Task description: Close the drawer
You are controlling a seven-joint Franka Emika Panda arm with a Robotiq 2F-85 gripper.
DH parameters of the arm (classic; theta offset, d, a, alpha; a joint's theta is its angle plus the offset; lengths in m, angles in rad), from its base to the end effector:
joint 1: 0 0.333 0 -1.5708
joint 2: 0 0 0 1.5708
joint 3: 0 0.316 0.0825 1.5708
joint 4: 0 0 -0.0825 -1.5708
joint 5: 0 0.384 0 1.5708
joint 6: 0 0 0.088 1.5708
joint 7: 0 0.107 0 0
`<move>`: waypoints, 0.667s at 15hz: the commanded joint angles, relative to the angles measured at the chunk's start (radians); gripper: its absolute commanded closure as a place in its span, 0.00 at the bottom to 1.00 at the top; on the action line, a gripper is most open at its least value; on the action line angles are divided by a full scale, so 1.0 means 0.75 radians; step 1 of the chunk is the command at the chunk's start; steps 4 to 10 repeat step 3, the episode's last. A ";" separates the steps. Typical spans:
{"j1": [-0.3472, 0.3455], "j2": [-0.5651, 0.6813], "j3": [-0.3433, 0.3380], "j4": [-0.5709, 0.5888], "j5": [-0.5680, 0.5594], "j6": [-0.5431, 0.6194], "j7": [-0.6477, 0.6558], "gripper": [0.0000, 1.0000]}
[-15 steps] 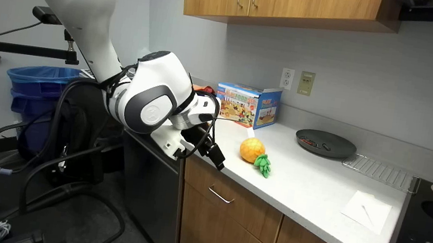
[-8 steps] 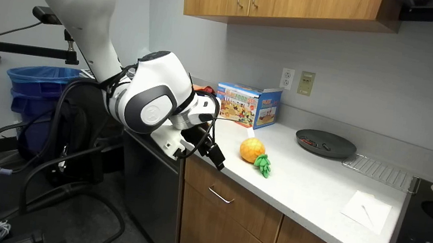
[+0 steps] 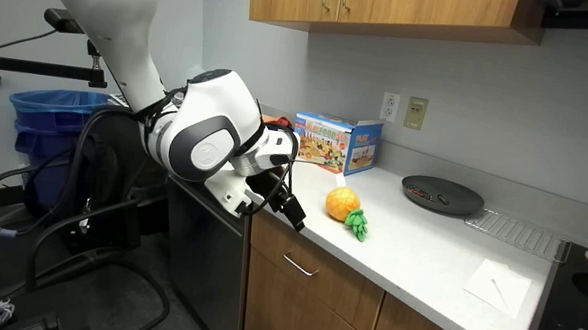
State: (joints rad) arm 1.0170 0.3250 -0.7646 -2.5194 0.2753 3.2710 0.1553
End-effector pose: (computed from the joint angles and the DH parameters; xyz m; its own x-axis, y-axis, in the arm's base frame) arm 0.4941 0.0933 0.2522 0.8409 -0.0754 0.5359 -0.1088 -0.9936 0.0310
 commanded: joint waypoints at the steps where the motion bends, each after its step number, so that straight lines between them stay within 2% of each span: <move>1: 0.000 0.000 0.000 0.000 0.000 0.000 0.000 0.00; 10: 0.000 0.000 0.000 0.000 0.000 0.000 0.000 0.00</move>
